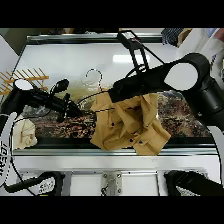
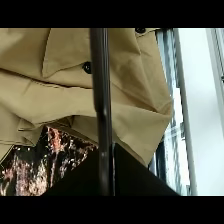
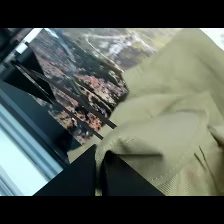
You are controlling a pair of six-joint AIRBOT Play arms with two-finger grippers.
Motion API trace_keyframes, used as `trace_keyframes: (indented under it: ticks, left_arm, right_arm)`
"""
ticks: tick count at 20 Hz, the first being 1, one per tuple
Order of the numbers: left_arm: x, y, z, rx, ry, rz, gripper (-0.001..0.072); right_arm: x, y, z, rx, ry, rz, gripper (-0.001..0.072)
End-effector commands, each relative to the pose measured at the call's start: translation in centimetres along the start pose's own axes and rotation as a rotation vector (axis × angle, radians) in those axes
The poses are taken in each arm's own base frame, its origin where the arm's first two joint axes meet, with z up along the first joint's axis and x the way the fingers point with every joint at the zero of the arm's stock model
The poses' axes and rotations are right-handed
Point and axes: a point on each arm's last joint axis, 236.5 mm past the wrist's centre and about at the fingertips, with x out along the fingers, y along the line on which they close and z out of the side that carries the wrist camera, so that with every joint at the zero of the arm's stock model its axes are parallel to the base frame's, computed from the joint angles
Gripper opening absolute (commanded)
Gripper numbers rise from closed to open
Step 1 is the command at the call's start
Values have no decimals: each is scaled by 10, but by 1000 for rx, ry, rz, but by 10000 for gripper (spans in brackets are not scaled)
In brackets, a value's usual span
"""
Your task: Fold the clothes and pants, and hang the long-sleeved shirts on hangers.
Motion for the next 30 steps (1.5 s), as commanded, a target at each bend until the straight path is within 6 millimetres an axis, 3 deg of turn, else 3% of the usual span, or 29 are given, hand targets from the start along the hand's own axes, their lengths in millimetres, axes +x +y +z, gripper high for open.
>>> trace_keyframes:
  ticks: [1,8,15,21,22,23,24,25,30]
  left_arm:
    - [0,0,0,-2,-1,0,11]
    - [0,0,0,-2,-1,0,11]
    - [0,-1,0,-2,-1,-7,11]
    - [0,-1,0,-2,0,-7,11]
    - [0,-1,0,-2,0,-7,11]
    - [0,-2,0,-2,0,-7,11]
    - [0,-2,0,-2,0,-7,11]
    - [0,-2,0,-2,0,-7,11]
    - [0,-2,0,-2,0,-7,11]
  right_arm:
    - [9,21,13,-33,-59,44,20]
    - [13,27,29,-28,-123,65,20]
    - [30,21,24,-19,-89,57,20]
    - [28,21,22,-23,-83,56,34]
    - [27,21,21,-22,-77,58,67]
    - [25,21,19,-23,-71,56,263]
    - [21,19,17,-21,-65,54,506]
    - [17,19,16,-22,-60,52,557]
    - [-23,-1,-2,-13,-7,13,554]
